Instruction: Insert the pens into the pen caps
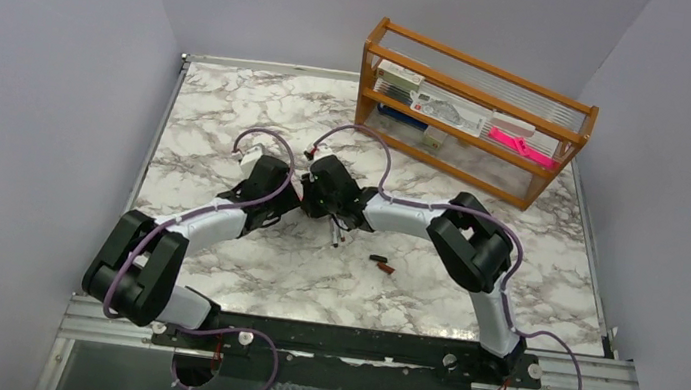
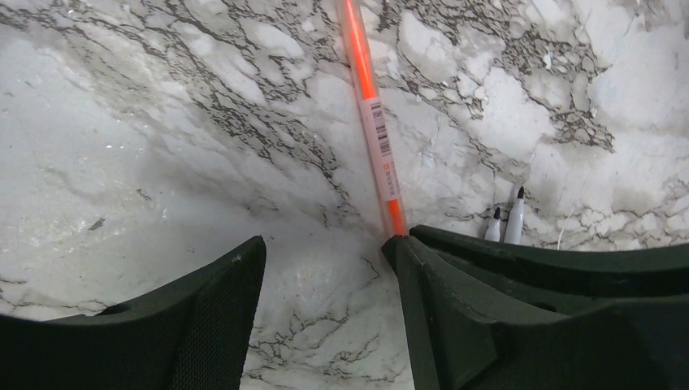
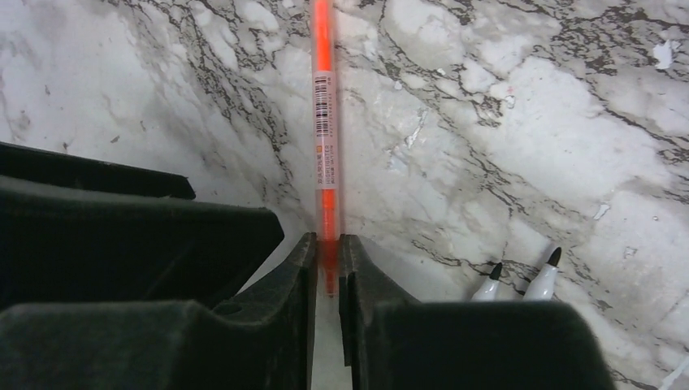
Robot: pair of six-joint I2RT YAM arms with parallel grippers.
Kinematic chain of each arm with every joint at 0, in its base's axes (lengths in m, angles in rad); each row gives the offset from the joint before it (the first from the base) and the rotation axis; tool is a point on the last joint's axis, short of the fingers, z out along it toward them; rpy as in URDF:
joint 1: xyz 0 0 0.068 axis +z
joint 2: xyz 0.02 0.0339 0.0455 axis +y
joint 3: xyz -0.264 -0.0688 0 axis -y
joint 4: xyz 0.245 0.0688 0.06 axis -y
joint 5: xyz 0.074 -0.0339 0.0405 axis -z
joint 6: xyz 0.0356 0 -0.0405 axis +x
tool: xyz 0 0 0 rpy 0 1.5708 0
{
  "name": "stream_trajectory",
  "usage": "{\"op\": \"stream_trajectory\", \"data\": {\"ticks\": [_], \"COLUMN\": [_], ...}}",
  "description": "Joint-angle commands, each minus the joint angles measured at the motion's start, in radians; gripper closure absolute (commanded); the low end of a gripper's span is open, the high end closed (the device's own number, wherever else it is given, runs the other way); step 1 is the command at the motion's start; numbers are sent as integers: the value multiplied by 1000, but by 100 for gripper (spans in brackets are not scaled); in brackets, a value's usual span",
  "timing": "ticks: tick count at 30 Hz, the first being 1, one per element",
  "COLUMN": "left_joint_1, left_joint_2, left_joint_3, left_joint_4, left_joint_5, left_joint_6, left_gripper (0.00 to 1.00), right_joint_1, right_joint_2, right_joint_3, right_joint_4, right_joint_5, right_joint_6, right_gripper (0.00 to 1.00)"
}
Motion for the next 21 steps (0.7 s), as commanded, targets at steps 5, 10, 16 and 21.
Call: {"op": "stream_trajectory", "data": {"ticks": [5,10,16,21], "left_joint_1": [9,10,11,10], "left_joint_2": [40,95,198,260], "left_joint_3": [57,85,132,177], "left_joint_4": [-56,-53,-53,-61], "left_joint_5": [-134,-139,-140,-151], "left_joint_6": [-138,-157,-164,-173], "left_gripper": [37,37,38,39], "right_joint_1": [28,28,27,28], "right_joint_2": [-17,-89,-183,-290], "right_joint_3": [-26,-113,-209,-295], "right_joint_4": [31,88,102,108], "right_joint_5": [5,12,21,20], "right_joint_6": [11,8,10,13], "right_gripper": [77,75,74,74]}}
